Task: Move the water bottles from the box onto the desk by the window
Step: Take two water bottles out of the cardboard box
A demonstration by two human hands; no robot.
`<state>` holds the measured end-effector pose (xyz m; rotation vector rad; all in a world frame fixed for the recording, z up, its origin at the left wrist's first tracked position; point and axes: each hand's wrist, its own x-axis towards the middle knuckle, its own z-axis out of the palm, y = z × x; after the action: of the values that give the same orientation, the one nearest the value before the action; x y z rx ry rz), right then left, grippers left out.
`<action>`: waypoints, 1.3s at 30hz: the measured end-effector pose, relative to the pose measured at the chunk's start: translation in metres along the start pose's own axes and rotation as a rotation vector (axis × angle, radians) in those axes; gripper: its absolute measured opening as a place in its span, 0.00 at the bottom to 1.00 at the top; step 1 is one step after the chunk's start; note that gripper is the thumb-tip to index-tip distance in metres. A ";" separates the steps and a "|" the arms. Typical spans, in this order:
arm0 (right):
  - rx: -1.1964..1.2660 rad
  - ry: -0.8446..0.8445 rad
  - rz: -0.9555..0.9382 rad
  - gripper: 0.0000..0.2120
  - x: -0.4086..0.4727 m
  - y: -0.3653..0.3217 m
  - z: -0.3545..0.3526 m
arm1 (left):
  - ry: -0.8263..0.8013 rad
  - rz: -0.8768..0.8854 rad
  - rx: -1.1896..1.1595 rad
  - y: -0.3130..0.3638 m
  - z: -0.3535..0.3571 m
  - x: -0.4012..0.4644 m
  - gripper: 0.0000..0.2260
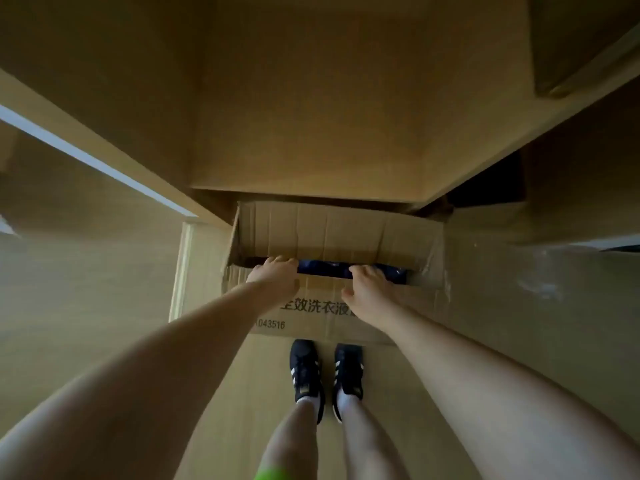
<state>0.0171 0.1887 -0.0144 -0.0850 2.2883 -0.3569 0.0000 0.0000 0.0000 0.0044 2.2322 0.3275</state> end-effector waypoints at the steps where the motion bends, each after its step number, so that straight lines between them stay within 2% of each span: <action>1: -0.019 0.018 -0.005 0.23 0.010 0.002 0.009 | 0.006 -0.009 0.027 -0.002 0.006 0.010 0.20; 6: -0.088 0.071 0.007 0.20 0.035 0.016 0.042 | 0.051 -0.022 0.192 -0.021 0.044 0.040 0.18; 10: -0.144 0.308 -0.082 0.14 0.028 0.024 0.042 | 0.305 0.064 0.183 -0.031 0.050 0.031 0.18; 12: -0.125 0.292 -0.094 0.15 0.018 0.023 0.037 | 0.262 0.076 0.165 -0.030 0.047 0.023 0.19; 15: -0.088 0.154 -0.045 0.19 0.011 0.017 0.029 | 0.062 -0.021 0.114 -0.026 0.035 0.019 0.18; 17: -0.017 -0.055 0.002 0.19 0.007 0.015 0.025 | -0.118 -0.052 0.124 -0.021 0.030 0.017 0.16; 19: 0.078 -0.285 0.026 0.15 0.000 0.014 0.028 | -0.288 -0.053 0.111 -0.020 0.032 0.012 0.12; 21: 0.029 -0.420 -0.005 0.14 -0.007 0.017 0.038 | -0.447 -0.052 0.077 -0.023 0.043 0.004 0.13; 23: -0.054 -0.408 -0.038 0.25 -0.011 0.023 0.055 | -0.456 0.007 0.255 -0.025 0.061 0.001 0.20; 26: -0.140 -0.405 -0.022 0.41 -0.008 0.033 0.081 | -0.302 0.049 0.426 -0.027 0.096 0.005 0.28; 28: -0.286 -0.438 -0.037 0.45 -0.002 0.038 0.099 | -0.247 0.077 0.506 -0.030 0.118 0.012 0.30; 31: -0.377 -0.314 -0.064 0.36 0.004 0.042 0.129 | -0.221 0.068 0.556 -0.034 0.143 0.023 0.25; 34: -0.452 -0.034 -0.131 0.29 0.012 0.047 0.152 | -0.121 0.110 0.636 -0.033 0.155 0.032 0.18; 37: -0.461 0.233 -0.207 0.24 0.023 0.056 0.168 | -0.057 0.210 0.723 -0.036 0.160 0.039 0.18; 39: -0.463 0.264 -0.240 0.22 0.026 0.061 0.174 | -0.056 0.251 0.725 -0.039 0.162 0.040 0.19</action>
<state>0.1306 0.2024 -0.1612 -0.5807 2.5895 0.0531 0.1035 0.0047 -0.1369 0.6721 2.1786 -0.3582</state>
